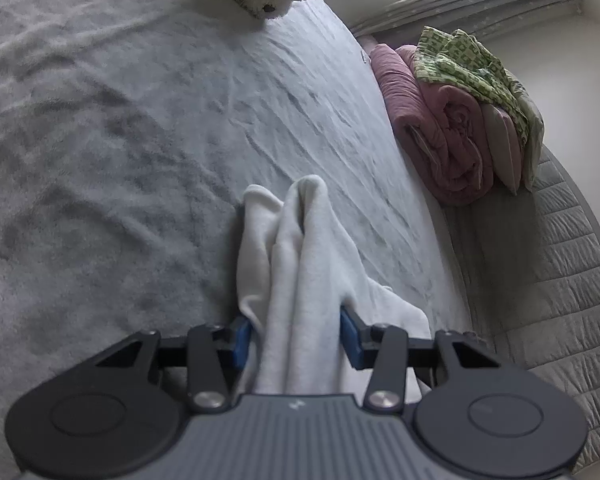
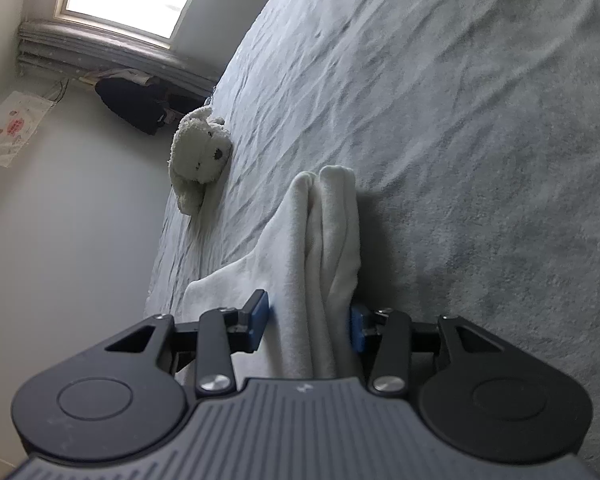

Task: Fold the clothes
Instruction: 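Close both grippers on the folded white shirt's side edge, then lift the folded white shirt off the bed with both grippers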

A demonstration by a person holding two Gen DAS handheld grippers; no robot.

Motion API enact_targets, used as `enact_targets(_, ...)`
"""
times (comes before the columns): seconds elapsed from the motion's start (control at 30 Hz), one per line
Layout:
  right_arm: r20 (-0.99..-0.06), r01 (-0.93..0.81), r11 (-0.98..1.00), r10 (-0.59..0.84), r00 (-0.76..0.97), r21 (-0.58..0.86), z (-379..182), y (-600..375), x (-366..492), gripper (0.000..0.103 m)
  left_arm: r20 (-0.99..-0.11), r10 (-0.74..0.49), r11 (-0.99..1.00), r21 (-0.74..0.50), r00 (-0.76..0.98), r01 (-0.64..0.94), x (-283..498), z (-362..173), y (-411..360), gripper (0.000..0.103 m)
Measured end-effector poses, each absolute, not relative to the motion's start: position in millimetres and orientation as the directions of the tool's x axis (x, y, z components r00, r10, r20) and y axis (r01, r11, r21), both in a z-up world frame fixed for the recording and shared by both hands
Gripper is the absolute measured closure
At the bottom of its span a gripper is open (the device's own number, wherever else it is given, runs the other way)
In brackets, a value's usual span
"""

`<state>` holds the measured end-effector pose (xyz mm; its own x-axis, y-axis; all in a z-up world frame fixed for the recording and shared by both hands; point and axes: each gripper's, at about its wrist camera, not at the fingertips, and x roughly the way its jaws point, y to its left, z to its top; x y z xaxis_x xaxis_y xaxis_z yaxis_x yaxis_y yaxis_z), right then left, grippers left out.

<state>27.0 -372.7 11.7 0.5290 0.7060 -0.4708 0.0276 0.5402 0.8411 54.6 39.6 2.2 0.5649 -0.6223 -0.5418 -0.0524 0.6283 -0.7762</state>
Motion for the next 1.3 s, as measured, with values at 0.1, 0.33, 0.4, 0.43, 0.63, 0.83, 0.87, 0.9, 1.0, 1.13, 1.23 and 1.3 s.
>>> enact_targets(0.1,-0.468,0.026,0.538,0.706,0.531,0.842,11,-373,26,0.057,-0.54,-0.627,0.624,-0.779,0.562,-0.053,55,2,40,0.056)
enact_targets(0.33,-0.474,0.019,0.551,0.699,0.535,0.834,13,-370,22,0.057,-0.546,-0.619,0.635,-0.771,0.565,-0.049,55,3,39,0.056)
enact_targets(0.4,-0.476,0.02,0.555,0.695,0.539,0.832,14,-368,20,0.057,-0.545,-0.62,0.633,-0.773,0.564,-0.052,55,2,39,0.055)
enact_targets(0.43,-0.477,0.02,0.557,0.692,0.542,0.83,14,-367,19,0.057,-0.546,-0.62,0.633,-0.772,0.564,-0.051,55,3,38,0.055)
enact_targets(0.63,-0.478,0.022,0.556,0.692,0.542,0.831,13,-364,17,0.057,-0.548,-0.614,0.639,-0.767,0.567,-0.049,55,3,37,0.055)
enact_targets(0.83,-0.483,0.015,0.571,0.68,0.552,0.821,14,-361,16,0.058,-0.556,-0.6,0.655,-0.754,0.575,-0.046,54,5,34,0.054)
enact_targets(0.87,-0.485,0.013,0.575,0.677,0.553,0.818,14,-360,16,0.058,-0.559,-0.597,0.66,-0.75,0.576,-0.043,54,6,34,0.055)
enact_targets(0.9,-0.487,0.011,0.579,0.675,0.554,0.815,15,-359,16,0.058,-0.562,-0.593,0.665,-0.745,0.577,-0.041,54,6,33,0.055)
enact_targets(1.0,-0.495,0.01,0.59,0.668,0.556,0.807,16,-358,16,0.061,-0.569,-0.583,0.68,-0.732,0.58,-0.035,53,8,32,0.059)
enact_targets(1.13,-0.506,0.004,0.611,0.652,0.565,0.792,19,-357,15,0.069,-0.58,-0.573,0.701,-0.713,0.579,-0.021,53,14,31,0.066)
enact_targets(1.23,-0.51,-0.002,0.623,0.643,0.572,0.783,22,-355,15,0.071,-0.588,-0.561,0.725,-0.689,0.583,0.002,52,22,28,0.07)
enact_targets(1.3,-0.51,-0.008,0.629,0.638,0.577,0.778,24,-353,14,0.072,-0.59,-0.554,0.733,-0.681,0.587,0.008,51,24,28,0.071)
